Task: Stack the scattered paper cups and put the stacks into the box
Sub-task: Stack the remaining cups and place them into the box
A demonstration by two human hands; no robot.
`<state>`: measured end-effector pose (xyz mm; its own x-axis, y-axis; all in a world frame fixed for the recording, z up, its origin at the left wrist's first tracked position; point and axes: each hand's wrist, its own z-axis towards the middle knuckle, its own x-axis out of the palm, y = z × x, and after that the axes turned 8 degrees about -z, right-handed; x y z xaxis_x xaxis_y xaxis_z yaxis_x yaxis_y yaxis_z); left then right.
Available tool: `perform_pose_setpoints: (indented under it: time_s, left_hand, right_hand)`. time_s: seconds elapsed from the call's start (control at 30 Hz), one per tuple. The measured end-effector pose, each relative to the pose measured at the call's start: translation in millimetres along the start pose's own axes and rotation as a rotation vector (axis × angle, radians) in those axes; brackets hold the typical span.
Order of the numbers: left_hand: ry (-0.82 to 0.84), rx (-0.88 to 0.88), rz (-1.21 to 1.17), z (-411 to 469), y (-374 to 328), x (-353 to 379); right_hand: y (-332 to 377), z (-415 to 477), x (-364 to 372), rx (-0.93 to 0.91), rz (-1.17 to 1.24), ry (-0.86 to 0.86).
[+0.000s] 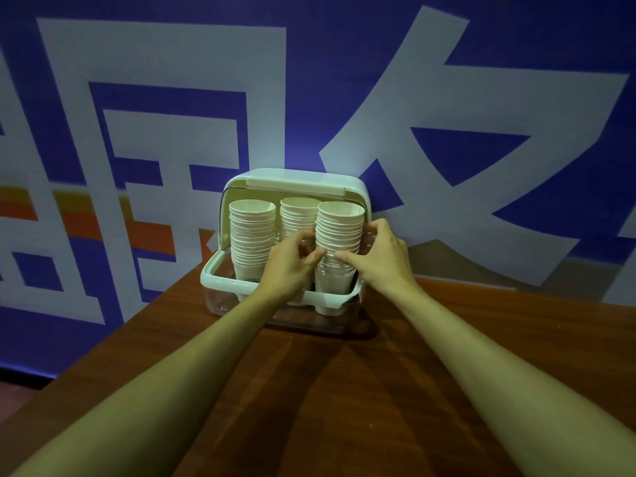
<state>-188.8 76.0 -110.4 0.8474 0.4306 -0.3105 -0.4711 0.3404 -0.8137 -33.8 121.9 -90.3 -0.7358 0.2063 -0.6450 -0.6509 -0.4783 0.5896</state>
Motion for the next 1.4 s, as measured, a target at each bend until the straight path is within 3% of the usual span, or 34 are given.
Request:
perform_pose_setpoints:
  time_s: [0.2, 0.3, 0.47, 0.6, 0.73, 0.83, 0.9, 1.2, 1.4]
  left_hand:
    - [0.032, 0.046, 0.183, -0.5, -8.3, -10.9]
    - [-0.051, 0.090, 0.227, -0.5, -16.3, -22.2]
    - [-0.178, 0.229, 0.296, 13.7, -29.6, -52.7]
    - [-0.272, 0.133, 0.429, 36.8, -26.8, -76.5]
    - [-0.145, -0.053, 0.212, 58.2, -16.9, -94.8]
    - [0.002, -0.080, 0.158, 62.9, -10.4, -99.1]
    - [-0.002, -0.063, 0.146, 61.2, -8.5, -99.9]
    - [-0.087, 0.009, 0.267, 43.1, -4.6, -105.2]
    - [0.045, 0.063, 0.252, 35.1, -4.8, -116.1]
  right_hand:
    - [5.4, -1.4, -2.8, -0.050, -0.142, -0.034]
    - [6.6, -4.4, -11.9, -0.064, -0.142, -0.017]
    - [11.0, 7.7, -22.1, -0.115, -0.155, -0.172]
    - [25.8, 32.4, -24.0, -0.234, -0.182, -0.084]
    - [33.8, 54.1, -19.6, -0.202, -0.234, 0.138]
    - [31.5, 59.9, -23.2, -0.204, -0.232, 0.179]
    - [30.3, 61.8, -26.7, -0.207, -0.231, 0.178]
    - [39.8, 47.3, -14.0, -0.205, -0.169, -0.041]
    - [39.5, 32.8, -7.5, -0.249, -0.201, -0.166]
